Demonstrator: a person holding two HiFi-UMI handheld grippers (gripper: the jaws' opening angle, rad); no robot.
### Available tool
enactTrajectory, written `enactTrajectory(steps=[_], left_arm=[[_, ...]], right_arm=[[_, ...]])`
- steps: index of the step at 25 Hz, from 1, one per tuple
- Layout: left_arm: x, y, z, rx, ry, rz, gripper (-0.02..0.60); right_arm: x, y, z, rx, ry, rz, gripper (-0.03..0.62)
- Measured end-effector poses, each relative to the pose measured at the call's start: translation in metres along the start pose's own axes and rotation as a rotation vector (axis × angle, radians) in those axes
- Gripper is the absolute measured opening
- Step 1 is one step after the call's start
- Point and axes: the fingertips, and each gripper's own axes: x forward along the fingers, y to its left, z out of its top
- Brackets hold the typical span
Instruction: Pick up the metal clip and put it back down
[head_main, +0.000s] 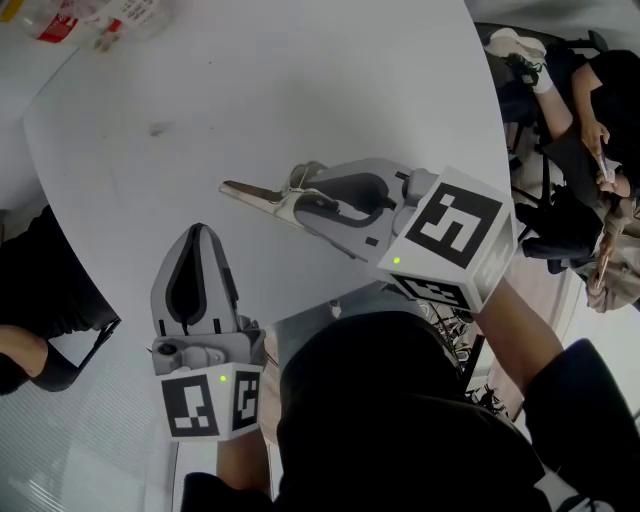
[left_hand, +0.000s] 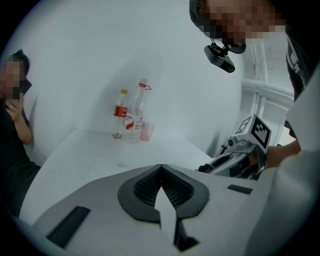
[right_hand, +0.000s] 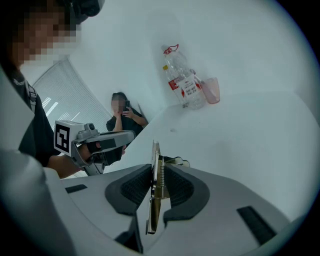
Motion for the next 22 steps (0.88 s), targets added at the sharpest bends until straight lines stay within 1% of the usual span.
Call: enactTrajectory(steps=[9, 13, 17, 22], left_arm=[[-0.018, -0.013, 0.03, 0.032, -0.053, 0.0, 0.02], [-0.023, -0.018, 0.043, 0.026, -0.074, -0.005, 0.02], [-0.027, -0.027, 0.058, 0.075, -0.1, 0.0, 0.02], [-0.032, -0.034, 0.072, 0.094, -0.127, -0.004, 0.02]], right_arm=[[-0.023, 0.013, 0.028, -0.046, -0.06, -0.023, 0.095], [-0.034, 0.019, 0.039, -0.062, -0.087, -0.026, 0.095], [-0.046, 0.022, 0.049, -0.081, -0.107, -0.031, 0.095], [-0.058, 0.025, 0.06, -0.102, -0.13, -0.043, 0.095]])
